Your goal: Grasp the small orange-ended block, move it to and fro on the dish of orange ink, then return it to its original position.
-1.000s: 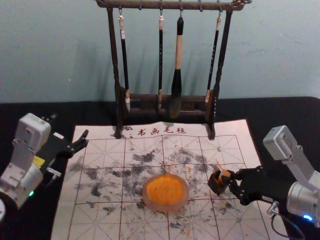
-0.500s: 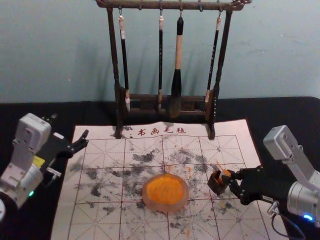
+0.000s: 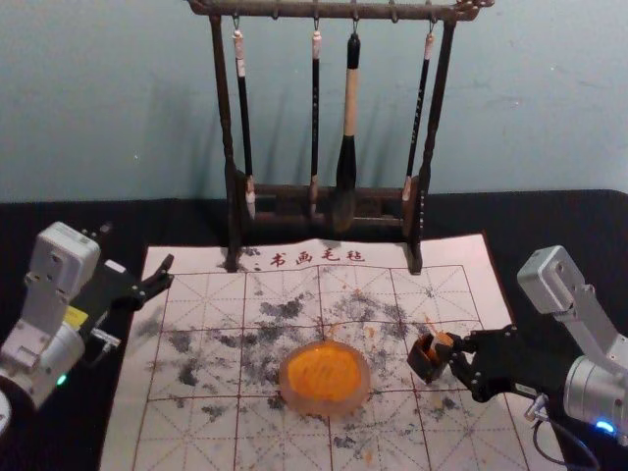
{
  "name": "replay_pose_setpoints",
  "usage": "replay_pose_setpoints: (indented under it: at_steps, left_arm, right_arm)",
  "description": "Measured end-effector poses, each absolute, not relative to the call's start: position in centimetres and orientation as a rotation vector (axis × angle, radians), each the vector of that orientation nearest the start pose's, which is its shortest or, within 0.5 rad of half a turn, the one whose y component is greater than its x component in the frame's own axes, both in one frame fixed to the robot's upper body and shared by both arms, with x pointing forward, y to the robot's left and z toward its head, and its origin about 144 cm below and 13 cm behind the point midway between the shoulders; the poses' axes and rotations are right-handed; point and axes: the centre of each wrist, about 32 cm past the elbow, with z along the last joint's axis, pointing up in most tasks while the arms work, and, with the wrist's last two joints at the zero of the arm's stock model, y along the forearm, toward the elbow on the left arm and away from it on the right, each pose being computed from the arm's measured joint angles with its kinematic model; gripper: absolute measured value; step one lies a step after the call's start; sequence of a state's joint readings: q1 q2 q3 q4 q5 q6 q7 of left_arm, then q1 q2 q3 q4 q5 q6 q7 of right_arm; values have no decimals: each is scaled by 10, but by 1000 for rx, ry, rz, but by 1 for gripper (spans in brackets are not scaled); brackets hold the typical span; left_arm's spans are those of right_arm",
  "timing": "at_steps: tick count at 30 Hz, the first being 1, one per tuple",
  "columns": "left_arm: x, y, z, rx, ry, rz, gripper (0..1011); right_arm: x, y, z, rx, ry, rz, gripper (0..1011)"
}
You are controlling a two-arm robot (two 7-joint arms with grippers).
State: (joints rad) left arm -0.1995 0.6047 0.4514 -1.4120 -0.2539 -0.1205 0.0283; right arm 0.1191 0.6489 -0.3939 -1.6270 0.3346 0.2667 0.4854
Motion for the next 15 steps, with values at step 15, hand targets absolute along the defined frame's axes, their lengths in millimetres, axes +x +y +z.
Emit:
replay_pose_setpoints:
  at_steps: [15]
  left_arm:
    - [489, 310, 1140, 304, -285, 1248, 1001]
  right_arm:
    - [468, -298, 1177, -468, 53, -755, 359]
